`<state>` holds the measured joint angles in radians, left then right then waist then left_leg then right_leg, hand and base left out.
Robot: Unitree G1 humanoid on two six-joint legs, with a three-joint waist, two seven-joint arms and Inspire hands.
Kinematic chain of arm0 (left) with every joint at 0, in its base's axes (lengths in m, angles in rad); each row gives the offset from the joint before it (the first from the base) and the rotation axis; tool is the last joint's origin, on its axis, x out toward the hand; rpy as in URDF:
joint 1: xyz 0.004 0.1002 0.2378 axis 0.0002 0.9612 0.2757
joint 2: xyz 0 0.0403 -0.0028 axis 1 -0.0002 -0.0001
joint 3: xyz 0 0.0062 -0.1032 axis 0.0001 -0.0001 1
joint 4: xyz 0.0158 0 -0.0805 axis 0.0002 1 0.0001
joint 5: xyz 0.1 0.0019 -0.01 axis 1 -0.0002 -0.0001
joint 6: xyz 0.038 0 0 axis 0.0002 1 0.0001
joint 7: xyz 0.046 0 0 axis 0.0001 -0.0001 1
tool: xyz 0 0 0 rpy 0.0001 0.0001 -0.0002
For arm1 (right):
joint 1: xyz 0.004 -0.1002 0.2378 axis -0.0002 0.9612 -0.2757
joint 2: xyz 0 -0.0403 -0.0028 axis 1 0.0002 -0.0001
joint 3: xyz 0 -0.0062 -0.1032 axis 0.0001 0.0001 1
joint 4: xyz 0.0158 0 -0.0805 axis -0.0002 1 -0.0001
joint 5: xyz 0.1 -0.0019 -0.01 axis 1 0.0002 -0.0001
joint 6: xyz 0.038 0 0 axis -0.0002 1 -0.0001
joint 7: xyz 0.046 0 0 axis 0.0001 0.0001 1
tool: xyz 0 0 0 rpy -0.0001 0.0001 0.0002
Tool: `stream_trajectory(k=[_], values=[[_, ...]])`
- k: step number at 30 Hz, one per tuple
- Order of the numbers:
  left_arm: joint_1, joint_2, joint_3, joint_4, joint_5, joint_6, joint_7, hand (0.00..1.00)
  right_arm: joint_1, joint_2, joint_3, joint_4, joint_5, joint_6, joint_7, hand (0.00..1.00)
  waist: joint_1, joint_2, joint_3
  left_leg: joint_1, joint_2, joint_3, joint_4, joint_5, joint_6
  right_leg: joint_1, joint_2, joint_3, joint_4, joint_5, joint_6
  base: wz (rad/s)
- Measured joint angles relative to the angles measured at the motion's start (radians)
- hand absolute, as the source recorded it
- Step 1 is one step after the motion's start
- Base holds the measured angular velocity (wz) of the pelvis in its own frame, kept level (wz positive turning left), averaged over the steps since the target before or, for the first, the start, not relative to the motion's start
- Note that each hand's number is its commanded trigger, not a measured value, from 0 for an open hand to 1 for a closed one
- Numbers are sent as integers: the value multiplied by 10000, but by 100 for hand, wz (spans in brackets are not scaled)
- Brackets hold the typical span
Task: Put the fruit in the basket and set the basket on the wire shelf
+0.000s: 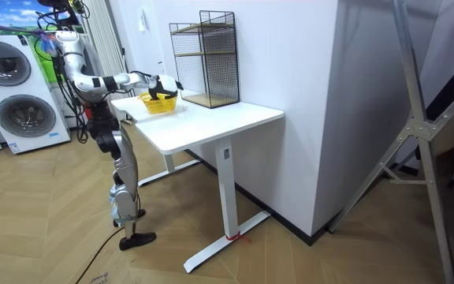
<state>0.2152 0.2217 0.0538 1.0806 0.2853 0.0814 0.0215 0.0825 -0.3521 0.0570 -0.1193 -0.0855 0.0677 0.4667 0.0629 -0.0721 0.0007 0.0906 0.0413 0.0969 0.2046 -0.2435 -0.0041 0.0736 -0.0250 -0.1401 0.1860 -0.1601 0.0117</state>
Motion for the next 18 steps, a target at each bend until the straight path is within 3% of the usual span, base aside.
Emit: stream_trajectory(k=[5,11,18], values=[[175,-23,22,14,13,2,179,0,49,23,-76,-50,938,4,-62,0,-6,8,1,-1,7,0,-1,0,-1,-9,9,-1,12,0,0,0],[330,-156,139,315,-194,-10,177,0,46,424,-736,-156,2904,-11,-285,0,17,109,-4,94,6,-37,6,-1,-1,119,6,-39,-22,-1,1,2],[736,-261,1642,798,-1325,-108,389,0,160,537,-1618,-143,4789,-11,-386,0,240,331,33,242,17,-55,-4,-3,-3,253,13,-33,-25,-1,1,-1]])
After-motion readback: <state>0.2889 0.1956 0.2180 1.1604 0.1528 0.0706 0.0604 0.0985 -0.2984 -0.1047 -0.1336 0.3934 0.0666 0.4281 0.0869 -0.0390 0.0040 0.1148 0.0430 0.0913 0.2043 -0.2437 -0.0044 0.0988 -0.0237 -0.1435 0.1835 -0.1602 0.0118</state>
